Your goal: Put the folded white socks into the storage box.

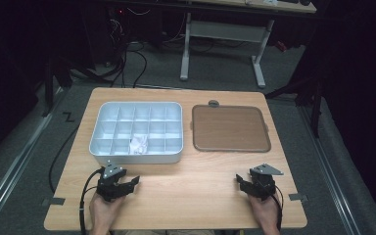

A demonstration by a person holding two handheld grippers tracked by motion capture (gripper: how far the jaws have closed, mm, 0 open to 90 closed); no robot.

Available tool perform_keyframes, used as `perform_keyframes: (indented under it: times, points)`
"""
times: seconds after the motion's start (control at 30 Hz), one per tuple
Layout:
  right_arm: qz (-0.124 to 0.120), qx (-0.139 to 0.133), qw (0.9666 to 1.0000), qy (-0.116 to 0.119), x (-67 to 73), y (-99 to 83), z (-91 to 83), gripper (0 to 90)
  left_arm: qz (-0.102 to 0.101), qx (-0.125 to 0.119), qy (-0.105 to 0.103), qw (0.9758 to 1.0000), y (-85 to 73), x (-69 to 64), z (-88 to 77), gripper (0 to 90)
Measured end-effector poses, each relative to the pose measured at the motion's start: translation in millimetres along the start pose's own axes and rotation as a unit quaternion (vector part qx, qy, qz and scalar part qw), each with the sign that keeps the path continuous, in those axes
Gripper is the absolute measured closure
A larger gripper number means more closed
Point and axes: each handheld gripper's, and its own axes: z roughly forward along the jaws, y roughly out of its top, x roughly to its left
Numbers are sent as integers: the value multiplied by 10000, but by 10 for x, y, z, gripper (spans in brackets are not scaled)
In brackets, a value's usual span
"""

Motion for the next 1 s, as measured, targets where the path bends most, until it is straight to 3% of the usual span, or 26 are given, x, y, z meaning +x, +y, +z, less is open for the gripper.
perform_keyframes:
  times: [0.3, 0.53, 1.0]
  points:
    - [-16, -3, 10000, -3, 0, 0, 1, 382, 181, 7, 53, 9998, -26, -34, 32, 360]
    - [-8, 3, 10000, -1, 1, 0, 1, 378, 455, 22, 115, 9989, -71, -70, 50, 330]
    - [-7, 3, 10000, 2, 0, 0, 1, 376, 565, 36, 140, 9983, -91, -85, 56, 312]
